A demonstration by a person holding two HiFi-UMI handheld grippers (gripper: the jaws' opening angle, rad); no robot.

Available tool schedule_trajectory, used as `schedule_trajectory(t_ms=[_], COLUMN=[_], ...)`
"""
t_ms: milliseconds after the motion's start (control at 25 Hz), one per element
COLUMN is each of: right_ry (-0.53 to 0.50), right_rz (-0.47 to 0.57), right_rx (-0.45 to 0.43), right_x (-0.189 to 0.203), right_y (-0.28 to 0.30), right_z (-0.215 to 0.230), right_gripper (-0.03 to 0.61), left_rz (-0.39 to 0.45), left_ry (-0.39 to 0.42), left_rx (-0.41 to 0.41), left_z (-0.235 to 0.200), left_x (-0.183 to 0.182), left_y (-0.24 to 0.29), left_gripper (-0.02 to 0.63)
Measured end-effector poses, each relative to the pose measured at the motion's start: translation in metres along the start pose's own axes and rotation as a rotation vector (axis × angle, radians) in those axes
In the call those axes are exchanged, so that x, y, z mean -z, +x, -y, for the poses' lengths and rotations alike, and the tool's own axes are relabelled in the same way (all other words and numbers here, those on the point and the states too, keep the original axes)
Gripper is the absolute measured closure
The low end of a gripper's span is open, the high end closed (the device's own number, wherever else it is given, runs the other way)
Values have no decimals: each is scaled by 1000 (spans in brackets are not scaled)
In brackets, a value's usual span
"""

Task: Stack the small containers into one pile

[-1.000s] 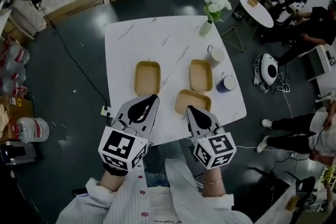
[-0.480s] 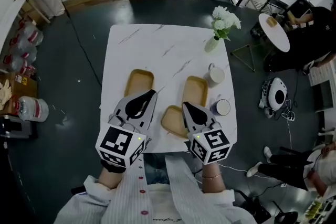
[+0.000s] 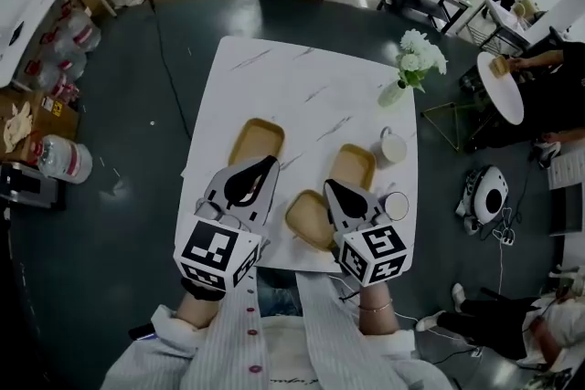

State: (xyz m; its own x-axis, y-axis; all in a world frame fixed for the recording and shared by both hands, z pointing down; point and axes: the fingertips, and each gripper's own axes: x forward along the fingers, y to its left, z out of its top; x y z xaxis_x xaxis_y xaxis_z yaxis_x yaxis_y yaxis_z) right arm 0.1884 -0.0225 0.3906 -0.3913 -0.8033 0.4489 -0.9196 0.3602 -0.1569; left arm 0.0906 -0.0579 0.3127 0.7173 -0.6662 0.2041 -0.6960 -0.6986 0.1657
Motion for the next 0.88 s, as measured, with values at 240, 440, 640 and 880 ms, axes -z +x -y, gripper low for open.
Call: schedule_trajectory(t_ms=[240, 440, 640, 880], right_ry=[7, 17, 45, 78], right_rz=[-44, -69, -97, -164], right_rx=[0, 16, 44, 53], right_x=[12, 22, 36, 63], right_y=[9, 8, 2, -7], right_z=[-2, 3, 14, 25], right_gripper=[568, 568, 566, 565], left_rz=[0, -17, -37, -66], left_ry=[-3, -11, -19, -29], left_rx=[-8, -7, 1, 16], left_z=[-11, -16, -15, -7], left_x=[0, 8, 16, 30], left_y=[-5, -8, -5, -3], left_gripper=[592, 592, 592, 592])
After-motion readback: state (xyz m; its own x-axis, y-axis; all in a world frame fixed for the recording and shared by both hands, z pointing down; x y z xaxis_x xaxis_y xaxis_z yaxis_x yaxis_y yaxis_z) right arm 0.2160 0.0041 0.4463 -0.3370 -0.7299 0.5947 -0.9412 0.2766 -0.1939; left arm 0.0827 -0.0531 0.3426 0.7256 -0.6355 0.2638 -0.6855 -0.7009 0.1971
